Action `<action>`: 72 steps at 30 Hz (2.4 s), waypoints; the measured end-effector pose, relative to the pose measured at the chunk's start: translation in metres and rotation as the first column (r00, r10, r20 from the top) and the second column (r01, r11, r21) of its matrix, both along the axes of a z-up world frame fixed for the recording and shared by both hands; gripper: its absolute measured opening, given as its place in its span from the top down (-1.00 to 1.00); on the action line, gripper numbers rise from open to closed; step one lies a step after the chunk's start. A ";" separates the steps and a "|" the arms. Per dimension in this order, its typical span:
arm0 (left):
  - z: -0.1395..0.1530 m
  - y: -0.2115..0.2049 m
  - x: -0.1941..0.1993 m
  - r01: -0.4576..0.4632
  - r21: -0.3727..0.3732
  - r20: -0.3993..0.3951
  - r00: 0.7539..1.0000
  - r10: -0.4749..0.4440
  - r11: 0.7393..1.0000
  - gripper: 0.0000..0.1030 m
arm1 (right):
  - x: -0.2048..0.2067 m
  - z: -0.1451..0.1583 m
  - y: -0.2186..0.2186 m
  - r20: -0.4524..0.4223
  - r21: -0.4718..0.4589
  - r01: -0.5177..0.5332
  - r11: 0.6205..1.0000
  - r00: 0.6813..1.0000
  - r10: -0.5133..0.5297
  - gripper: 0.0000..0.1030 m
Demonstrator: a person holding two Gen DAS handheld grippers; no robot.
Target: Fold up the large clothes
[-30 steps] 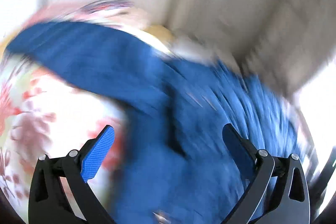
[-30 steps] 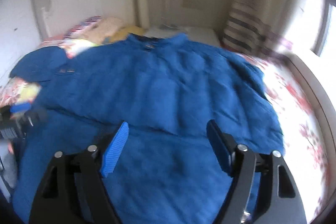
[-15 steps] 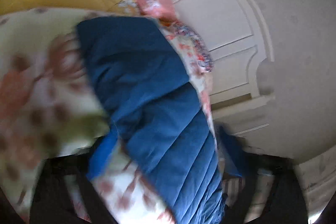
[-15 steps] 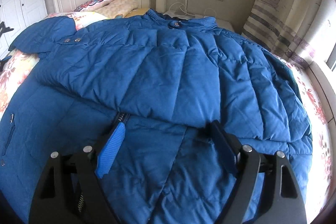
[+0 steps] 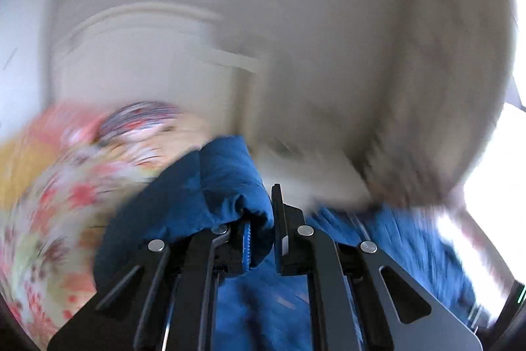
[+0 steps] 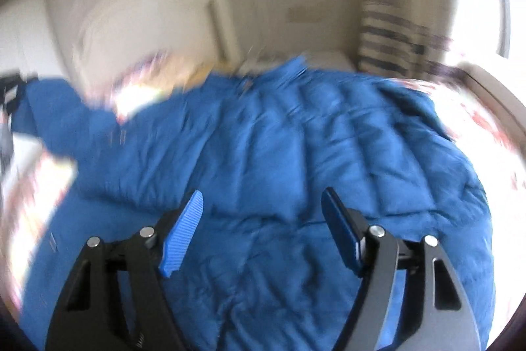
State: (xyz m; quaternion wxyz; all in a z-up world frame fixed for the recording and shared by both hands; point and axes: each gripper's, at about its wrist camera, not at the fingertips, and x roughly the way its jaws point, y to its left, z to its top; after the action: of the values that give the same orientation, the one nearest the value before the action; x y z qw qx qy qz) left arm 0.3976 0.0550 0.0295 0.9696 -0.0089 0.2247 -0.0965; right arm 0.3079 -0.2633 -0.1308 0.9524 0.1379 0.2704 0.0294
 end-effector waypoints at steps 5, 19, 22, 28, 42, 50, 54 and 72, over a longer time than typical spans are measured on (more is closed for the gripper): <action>-0.106 -0.157 -0.007 0.353 0.325 -0.320 0.914 -0.249 0.878 0.76 | -0.018 -0.003 -0.045 0.074 0.202 0.084 0.976 0.992 -0.100 -0.43; -0.052 -0.017 -0.098 0.078 -0.047 0.063 0.995 -0.075 0.996 -0.91 | -0.019 -0.003 -0.046 0.090 0.214 0.083 0.973 0.991 -0.104 -0.44; -0.072 0.058 -0.077 -0.130 -0.295 -0.089 0.990 0.108 0.946 -0.88 | -0.019 -0.001 -0.040 0.085 0.184 0.076 0.980 0.992 -0.093 -0.44; -0.121 0.086 -0.063 -0.273 -0.357 -0.257 0.948 0.187 0.893 -0.88 | -0.010 0.010 0.008 0.055 -0.012 -0.023 1.000 0.998 0.023 -0.43; -0.160 0.076 -0.030 -0.294 -0.271 -0.443 0.883 0.152 0.917 -0.90 | 0.081 -0.002 0.223 -0.203 -0.716 -0.348 0.605 0.933 0.296 -0.38; -0.159 0.076 -0.031 -0.300 -0.271 -0.444 0.882 0.158 0.915 -0.90 | 0.042 0.070 0.116 0.125 -0.139 -0.275 0.951 0.948 0.292 0.61; -0.158 0.074 -0.031 -0.301 -0.265 -0.446 0.881 0.160 0.916 -0.90 | 0.031 0.033 -0.010 0.096 0.354 -0.086 0.931 0.994 0.055 0.59; -0.158 0.076 -0.032 -0.316 -0.281 -0.443 0.880 0.169 0.906 -0.90 | 0.016 -0.009 -0.041 -0.013 0.399 -0.019 0.917 1.000 0.026 0.56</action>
State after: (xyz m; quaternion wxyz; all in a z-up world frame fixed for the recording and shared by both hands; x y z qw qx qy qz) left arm 0.3654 0.1308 -0.1284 0.8883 -0.2271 0.3990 -0.0061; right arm 0.3236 -0.3043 -0.1403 0.9015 0.3262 0.2687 0.0936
